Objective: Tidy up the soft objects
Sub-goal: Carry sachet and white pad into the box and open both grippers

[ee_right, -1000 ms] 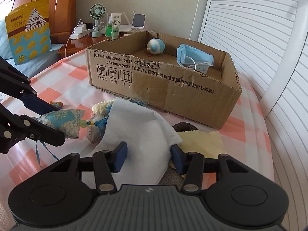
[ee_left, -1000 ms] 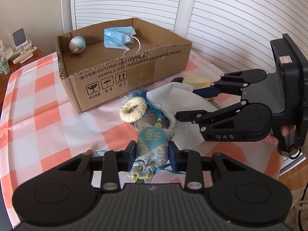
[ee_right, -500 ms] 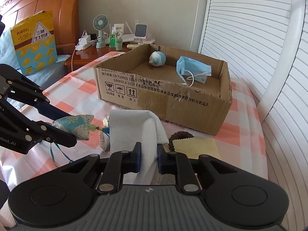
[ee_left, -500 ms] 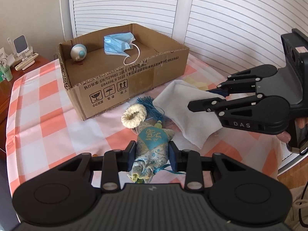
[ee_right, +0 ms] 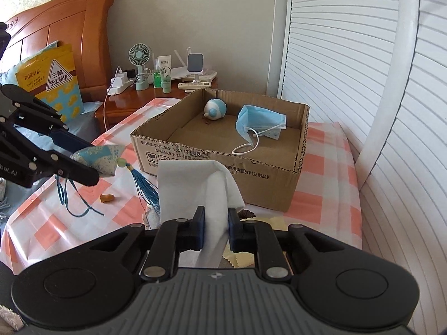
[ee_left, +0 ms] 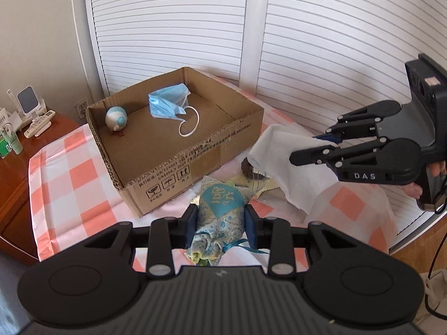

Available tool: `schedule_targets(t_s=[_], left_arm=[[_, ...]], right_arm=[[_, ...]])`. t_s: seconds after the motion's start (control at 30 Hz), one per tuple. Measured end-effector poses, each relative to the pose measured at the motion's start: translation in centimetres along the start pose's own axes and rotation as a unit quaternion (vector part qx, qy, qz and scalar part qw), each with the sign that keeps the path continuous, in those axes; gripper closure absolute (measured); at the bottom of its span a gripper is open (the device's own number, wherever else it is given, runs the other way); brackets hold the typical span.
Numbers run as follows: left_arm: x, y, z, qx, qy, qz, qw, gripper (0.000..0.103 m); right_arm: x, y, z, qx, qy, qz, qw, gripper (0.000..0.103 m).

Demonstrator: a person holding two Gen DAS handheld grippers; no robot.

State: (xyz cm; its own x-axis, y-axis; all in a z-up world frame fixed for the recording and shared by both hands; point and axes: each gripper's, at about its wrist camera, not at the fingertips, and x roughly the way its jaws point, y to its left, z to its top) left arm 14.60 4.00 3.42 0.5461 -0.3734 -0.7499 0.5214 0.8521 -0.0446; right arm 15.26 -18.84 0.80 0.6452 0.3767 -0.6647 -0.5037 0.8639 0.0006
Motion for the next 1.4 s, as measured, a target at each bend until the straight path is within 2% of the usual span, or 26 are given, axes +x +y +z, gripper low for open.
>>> schedule_targets(t_s=[0.4,0.8,0.83,0.9,0.93,0.97,1.13,1.27,1.4], left_arm=[[-0.4,2.8,6.9,-0.002,-0.027,0.052,0.9983,0.069],[4.3,5.3,12.9,-0.017,-0.027,0.091,0.9954,0.068],[4.9,5.7,13.1,-0.028,-0.028,0.096,0.9946,0.065],[6.2,6.3,13.2,-0.044,-0.033,0.107,0.9928,0.043],[6.8,6.6,13.0,-0.051,-0.033,0.115,0.9915,0.016],[7.4,6.8,12.9,-0.056,-0.029,0.124,0.9902,0.005],[8.1,6.4,11.0,-0.045,-0.035,0.155,0.9862,0.005],[6.3,5.1,8.7,-0.045,-0.045,0.161,0.9848,0.002],[4.3,3.0,6.2,-0.049,-0.032,0.170,0.9838,0.002]], right_arm=[[0.1,-1.4,-0.4,0.024,0.013,-0.014,1.000,0.084],[-0.6,-2.1,0.2,0.030,-0.001,-0.015,0.999,0.084],[-0.6,-2.1,0.2,0.031,-0.001,-0.015,0.999,0.084],[-0.5,-2.1,0.3,0.031,-0.001,-0.014,0.999,0.084],[-0.5,-2.1,0.4,0.031,-0.002,-0.014,0.999,0.084],[-0.5,-2.1,0.4,0.031,-0.001,-0.014,0.999,0.084],[-0.4,-2.3,0.9,0.027,-0.005,-0.016,0.999,0.084],[0.2,-3.0,1.7,0.033,-0.009,-0.018,0.999,0.084],[0.8,-3.7,3.1,0.045,-0.016,-0.015,0.999,0.084]])
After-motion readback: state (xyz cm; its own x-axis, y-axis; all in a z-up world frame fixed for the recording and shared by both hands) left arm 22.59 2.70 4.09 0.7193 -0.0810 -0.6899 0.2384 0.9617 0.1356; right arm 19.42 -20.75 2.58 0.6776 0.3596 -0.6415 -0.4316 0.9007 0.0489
